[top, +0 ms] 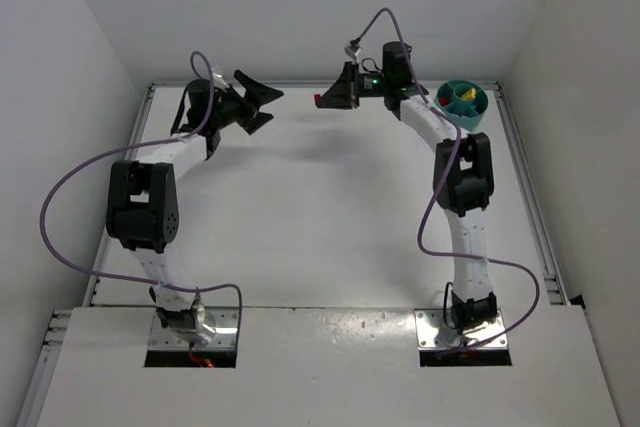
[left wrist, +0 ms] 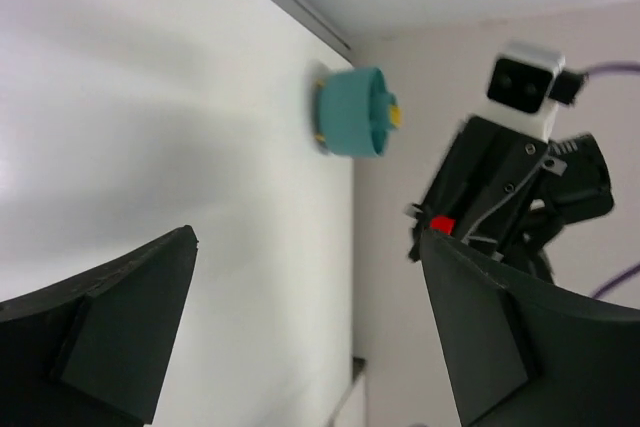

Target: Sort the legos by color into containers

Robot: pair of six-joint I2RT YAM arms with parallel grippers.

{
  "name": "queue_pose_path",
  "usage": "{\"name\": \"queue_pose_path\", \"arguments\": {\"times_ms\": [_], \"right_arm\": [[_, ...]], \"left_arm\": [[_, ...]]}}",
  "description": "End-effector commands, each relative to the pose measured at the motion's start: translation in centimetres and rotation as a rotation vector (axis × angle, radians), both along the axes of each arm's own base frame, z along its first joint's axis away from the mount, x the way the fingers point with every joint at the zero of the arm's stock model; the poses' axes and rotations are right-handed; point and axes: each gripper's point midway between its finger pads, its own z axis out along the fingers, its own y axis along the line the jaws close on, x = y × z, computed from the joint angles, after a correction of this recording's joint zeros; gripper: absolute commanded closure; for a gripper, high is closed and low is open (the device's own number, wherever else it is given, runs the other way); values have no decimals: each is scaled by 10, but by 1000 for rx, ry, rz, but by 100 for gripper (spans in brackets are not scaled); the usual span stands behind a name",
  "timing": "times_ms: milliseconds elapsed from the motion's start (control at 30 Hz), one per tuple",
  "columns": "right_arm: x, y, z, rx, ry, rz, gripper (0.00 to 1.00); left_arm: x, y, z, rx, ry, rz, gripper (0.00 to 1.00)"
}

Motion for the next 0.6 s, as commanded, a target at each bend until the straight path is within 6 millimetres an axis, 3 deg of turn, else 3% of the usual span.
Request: {"name": "queue_pose_path", "arguments": {"times_ms": [0,33,67,100,200,300,433,567], "right_arm": [[20,-60,17,-48,-127,-104,100],[31,-76,1,-128,-165,-157,100],[47,-106,-8,-218,-192,-241,100],[62,-133,-25,-395,-252,-330,100],[95,-198,-38,-705,-344,-519,100],[110,-255,-42,-929,-376,-667,100],[108,-301,-50,-1133,-410,-720,100],[101,-324,-46,-1215,-407,-766,100]], "left_arm": [[13,38,39,192,-138,95,0],[18,51,37,296,-153,114,0],[20,56,37,354,-161,122,0],[21,62,23,442,-151,104,0],[26,66,37,553,-223,101,0],[25,66,37,618,-260,89,0],[29,74,39,685,-264,96,0],[37,79,30,711,-228,107,0]]}}
